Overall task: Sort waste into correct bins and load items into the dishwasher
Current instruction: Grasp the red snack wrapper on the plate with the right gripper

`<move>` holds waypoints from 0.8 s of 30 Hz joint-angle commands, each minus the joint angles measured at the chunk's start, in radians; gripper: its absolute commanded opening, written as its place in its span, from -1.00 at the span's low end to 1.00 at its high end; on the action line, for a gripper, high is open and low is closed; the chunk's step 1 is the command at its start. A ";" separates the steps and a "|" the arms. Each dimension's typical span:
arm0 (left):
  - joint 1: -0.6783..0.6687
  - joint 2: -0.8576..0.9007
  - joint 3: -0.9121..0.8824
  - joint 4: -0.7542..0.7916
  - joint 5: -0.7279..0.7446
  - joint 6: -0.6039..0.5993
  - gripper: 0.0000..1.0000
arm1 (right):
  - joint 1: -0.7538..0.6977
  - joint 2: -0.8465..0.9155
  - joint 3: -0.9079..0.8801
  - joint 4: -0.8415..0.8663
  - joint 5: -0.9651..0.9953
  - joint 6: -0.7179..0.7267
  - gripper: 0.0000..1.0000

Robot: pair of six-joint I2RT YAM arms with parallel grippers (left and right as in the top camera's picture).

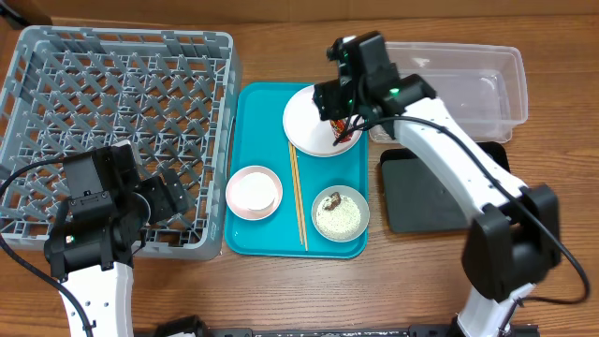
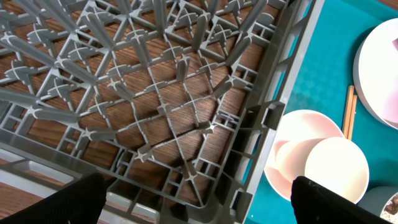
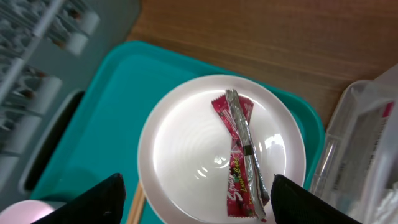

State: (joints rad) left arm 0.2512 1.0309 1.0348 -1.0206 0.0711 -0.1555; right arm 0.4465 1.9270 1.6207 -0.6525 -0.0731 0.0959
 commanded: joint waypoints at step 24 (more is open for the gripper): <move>0.008 0.001 0.024 -0.015 0.008 -0.010 0.93 | -0.040 0.041 0.112 -0.114 0.055 0.063 -0.92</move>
State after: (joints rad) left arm 0.2512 1.0309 1.0348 -1.0332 0.0711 -0.1555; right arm 0.4343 2.1315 1.6527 -0.7712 -0.0219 0.1368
